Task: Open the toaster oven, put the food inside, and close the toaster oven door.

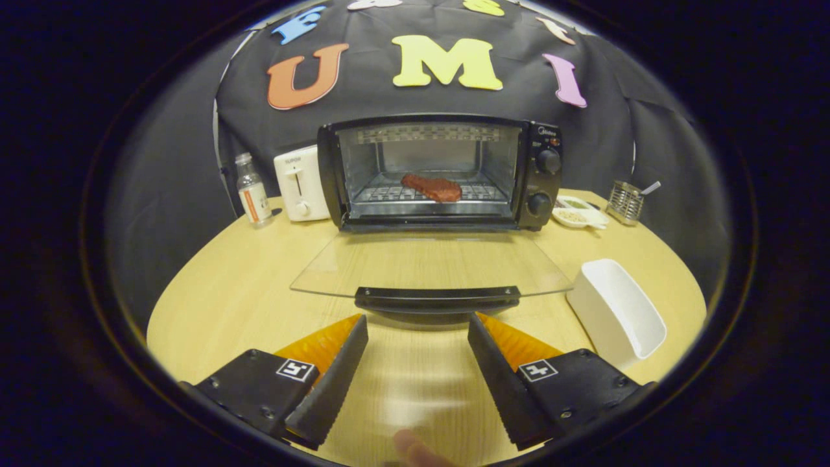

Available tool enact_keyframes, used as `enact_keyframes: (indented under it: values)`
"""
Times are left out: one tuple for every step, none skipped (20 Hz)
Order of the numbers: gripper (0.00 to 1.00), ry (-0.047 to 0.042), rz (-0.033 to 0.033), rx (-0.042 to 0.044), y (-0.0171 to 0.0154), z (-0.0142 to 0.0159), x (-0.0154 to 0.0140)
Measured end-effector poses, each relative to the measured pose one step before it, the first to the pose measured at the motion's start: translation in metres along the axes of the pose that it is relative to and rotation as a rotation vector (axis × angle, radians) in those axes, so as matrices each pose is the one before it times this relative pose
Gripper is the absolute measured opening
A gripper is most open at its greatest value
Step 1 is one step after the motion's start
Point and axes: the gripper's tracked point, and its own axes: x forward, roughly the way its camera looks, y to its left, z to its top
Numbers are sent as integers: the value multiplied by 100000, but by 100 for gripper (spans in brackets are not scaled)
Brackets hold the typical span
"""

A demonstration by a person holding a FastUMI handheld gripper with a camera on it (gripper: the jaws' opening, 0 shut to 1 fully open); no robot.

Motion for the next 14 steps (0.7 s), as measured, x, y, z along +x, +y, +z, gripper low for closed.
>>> enact_keyframes:
  values:
    - [99,615,-149,1222,75,-231,327]
    - [99,449,553,464,134,-127,300]
    - [99,447,-238,137,-29,-179,266]
    - [99,-248,-1401,-328,-282,135,310]
    - [99,912,-824,-168,-312,22,293]
    - [99,906,-976,445,-135,-296,56]
    - [99,-202,-358,59,56,83,99]
    - [99,-223,-134,110,-8,91,45]
    - [99,-12,-8,180,30,-76,-21]
    - [99,63,-46,52,54,15,-49]
    - [99,22,-12,-63,10,0,-88]
    - [99,-31,-27,-171,12,88,3]
    - [99,-360,-283,-224,-53,111,-115]
    - [99,-1073,-582,-133,-117,344,-138]
